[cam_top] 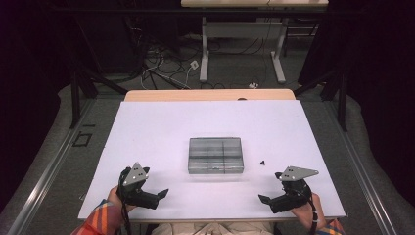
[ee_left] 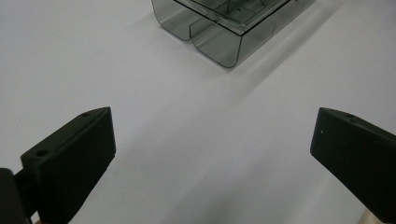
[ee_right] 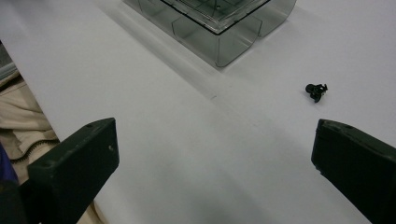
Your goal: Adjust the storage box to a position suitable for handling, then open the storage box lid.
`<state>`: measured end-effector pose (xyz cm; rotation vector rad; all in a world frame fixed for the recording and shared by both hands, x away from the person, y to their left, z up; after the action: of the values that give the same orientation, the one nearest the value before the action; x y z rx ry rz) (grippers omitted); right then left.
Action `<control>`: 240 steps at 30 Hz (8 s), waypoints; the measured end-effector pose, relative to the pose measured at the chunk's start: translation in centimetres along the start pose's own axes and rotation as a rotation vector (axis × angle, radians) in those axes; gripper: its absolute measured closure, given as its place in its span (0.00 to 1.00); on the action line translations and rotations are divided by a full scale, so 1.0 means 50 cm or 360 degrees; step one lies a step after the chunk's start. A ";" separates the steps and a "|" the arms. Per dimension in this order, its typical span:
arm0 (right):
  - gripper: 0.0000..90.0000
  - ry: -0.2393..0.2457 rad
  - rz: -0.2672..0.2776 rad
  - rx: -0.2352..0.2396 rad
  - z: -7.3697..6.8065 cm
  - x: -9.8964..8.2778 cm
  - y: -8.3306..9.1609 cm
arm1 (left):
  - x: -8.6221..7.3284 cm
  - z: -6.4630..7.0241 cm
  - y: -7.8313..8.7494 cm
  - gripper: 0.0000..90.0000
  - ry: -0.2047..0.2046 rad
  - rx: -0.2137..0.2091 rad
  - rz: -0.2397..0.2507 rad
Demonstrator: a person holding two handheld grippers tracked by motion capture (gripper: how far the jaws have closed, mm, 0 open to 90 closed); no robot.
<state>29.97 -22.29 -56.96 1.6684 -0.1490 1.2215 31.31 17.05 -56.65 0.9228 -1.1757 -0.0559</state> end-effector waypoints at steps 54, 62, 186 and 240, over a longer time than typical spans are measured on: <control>0.04 -0.0012 -0.0036 0.0122 -0.057 0.046 -0.071 | 0.001 -0.005 -0.016 0.00 0.0016 0.0003 -0.0046; 0.06 0.0004 -0.0027 0.0143 -0.078 0.058 -0.089 | 0.001 -0.006 -0.016 0.00 0.0012 0.0012 -0.0040; 0.94 -0.0081 0.0128 0.0047 -0.138 0.130 -0.207 | 0.091 0.020 -0.160 0.79 -0.0003 -0.0076 -0.0067; 0.92 -0.0098 0.0187 0.0050 -0.135 0.147 -0.191 | 0.103 0.028 -0.163 0.77 -0.0058 0.0012 0.0013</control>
<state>34.93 -9.43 -57.71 1.7458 -0.2704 1.2660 35.73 8.46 -57.85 0.9265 -1.2143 -0.0619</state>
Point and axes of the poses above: each handheld gripper's, and its own axes: y roughly backward along the jaws, x roughly out of its top, z roughly to its right, the point moved 7 cm from there along -y, roughly forward along the jaws, and after that the axes turned 8 degrees about -x, right-handed, at the moved point
